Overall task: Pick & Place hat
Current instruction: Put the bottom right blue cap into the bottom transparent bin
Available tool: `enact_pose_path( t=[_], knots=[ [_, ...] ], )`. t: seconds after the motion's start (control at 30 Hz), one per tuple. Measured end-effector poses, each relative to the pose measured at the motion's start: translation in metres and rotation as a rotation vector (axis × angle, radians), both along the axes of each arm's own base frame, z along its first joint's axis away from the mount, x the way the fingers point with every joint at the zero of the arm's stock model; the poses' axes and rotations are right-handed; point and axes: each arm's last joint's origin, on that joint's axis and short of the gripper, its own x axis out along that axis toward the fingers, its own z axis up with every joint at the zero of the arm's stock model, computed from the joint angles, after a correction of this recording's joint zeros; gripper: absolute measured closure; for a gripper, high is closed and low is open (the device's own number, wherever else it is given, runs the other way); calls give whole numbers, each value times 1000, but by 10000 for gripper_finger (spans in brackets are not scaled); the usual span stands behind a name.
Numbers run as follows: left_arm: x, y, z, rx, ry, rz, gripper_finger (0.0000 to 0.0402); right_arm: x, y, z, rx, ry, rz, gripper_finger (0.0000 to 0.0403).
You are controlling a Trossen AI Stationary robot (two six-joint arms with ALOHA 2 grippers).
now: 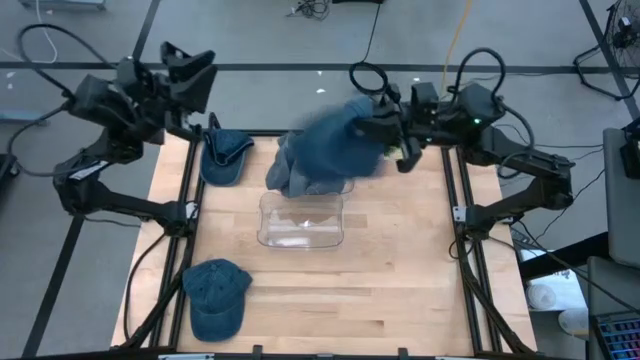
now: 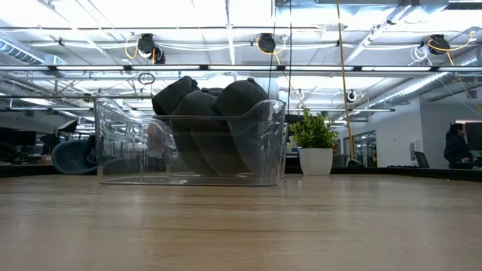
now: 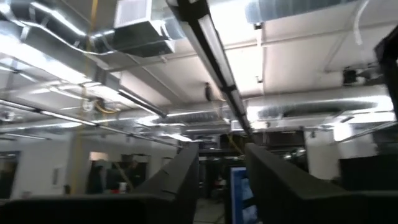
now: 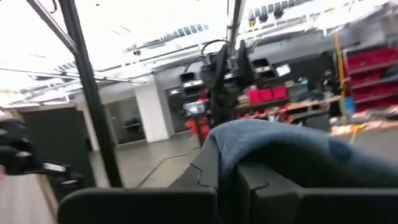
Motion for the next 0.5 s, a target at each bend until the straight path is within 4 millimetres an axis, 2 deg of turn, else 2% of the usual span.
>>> enact_pose_path(
  t=[0.23,0.4,0.5],
  knots=[
    [-23,-4,4,-48,-26,44,224,-11,7,-3,248,108,86,402],
    [-31,-6,6,-49,-44,35,223,-8,13,-10,345,179,113,402],
    [-33,-7,6,-48,-49,34,230,-5,19,-14,373,213,61,402]
  ],
)
